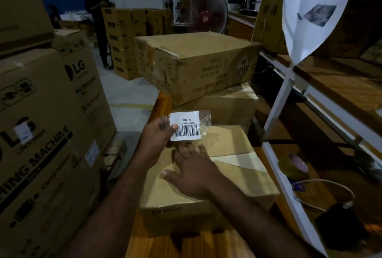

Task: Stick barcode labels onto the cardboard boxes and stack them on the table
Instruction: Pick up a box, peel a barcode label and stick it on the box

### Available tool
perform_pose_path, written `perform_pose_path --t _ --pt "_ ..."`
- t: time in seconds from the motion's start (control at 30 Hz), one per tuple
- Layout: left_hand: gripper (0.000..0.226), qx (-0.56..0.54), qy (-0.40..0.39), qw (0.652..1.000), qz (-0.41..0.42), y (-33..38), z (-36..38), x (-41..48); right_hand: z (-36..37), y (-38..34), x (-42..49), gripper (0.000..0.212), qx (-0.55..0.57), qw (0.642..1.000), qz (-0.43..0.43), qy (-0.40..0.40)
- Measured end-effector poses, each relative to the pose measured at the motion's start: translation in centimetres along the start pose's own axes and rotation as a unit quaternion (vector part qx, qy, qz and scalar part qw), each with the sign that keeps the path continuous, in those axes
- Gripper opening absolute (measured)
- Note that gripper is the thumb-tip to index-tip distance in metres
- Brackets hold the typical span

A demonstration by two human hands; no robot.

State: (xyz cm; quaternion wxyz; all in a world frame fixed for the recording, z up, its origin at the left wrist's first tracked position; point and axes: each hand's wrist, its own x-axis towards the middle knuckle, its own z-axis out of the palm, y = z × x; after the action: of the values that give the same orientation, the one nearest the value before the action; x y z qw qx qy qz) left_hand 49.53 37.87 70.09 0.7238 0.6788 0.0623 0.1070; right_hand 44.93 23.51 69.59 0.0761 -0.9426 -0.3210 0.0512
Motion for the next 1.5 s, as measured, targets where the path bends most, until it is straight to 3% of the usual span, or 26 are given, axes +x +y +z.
perform_pose_path --t 0.1,0.2,0.37,0.47,0.57,0.67,0.7,0.83,0.93,1.3,1.5 --pt "0.008 -0.002 0.004 1.0 0.0 0.1 -0.1 0.1 0.0 -0.5 -1.3 0.071 0.039 0.997 -0.063 -0.017" --pt "0.013 -0.009 0.008 1.0 0.0 -0.1 -0.1 0.0 0.1 0.8 -3.5 0.07 0.057 0.997 -0.053 -0.008" --pt "0.016 -0.002 0.004 1.0 0.007 0.1 -0.2 0.0 -0.7 1.9 -2.6 0.102 -0.02 0.999 0.043 -0.024" --pt "0.013 0.002 -0.002 1.0 0.008 0.0 -0.3 0.2 -0.2 0.8 -0.2 0.107 -0.019 0.997 0.077 -0.016" --pt "0.024 -0.006 -0.005 1.0 0.0 0.1 -0.4 0.3 -1.0 -0.4 0.0 0.097 0.016 0.999 0.037 -0.016" --pt "0.004 -0.009 -0.004 1.0 -0.002 0.1 -0.4 0.7 -1.9 -1.1 -2.8 0.089 0.048 0.997 -0.022 -0.058" --pt "0.008 -0.01 0.001 1.0 -0.007 0.1 -0.4 0.8 -1.4 -1.1 -4.0 0.094 0.036 0.997 -0.032 -0.065" --pt "0.008 -0.031 -0.005 0.999 -0.017 0.3 -0.5 1.1 1.4 -0.1 -5.3 0.097 -0.024 0.998 -0.047 0.038" --pt "0.009 -0.043 -0.014 0.999 -0.016 0.7 -0.2 1.5 1.1 0.4 -3.4 0.096 -0.02 0.999 -0.027 0.026" --pt "0.012 -0.003 0.004 1.0 -0.005 0.0 -0.6 2.8 0.7 3.8 3.7 0.073 -0.061 0.991 0.012 0.114" --pt "0.002 -0.006 0.023 1.0 -0.013 -0.3 -0.8 4.3 0.3 4.7 6.1 0.077 -0.075 0.991 0.033 0.106"
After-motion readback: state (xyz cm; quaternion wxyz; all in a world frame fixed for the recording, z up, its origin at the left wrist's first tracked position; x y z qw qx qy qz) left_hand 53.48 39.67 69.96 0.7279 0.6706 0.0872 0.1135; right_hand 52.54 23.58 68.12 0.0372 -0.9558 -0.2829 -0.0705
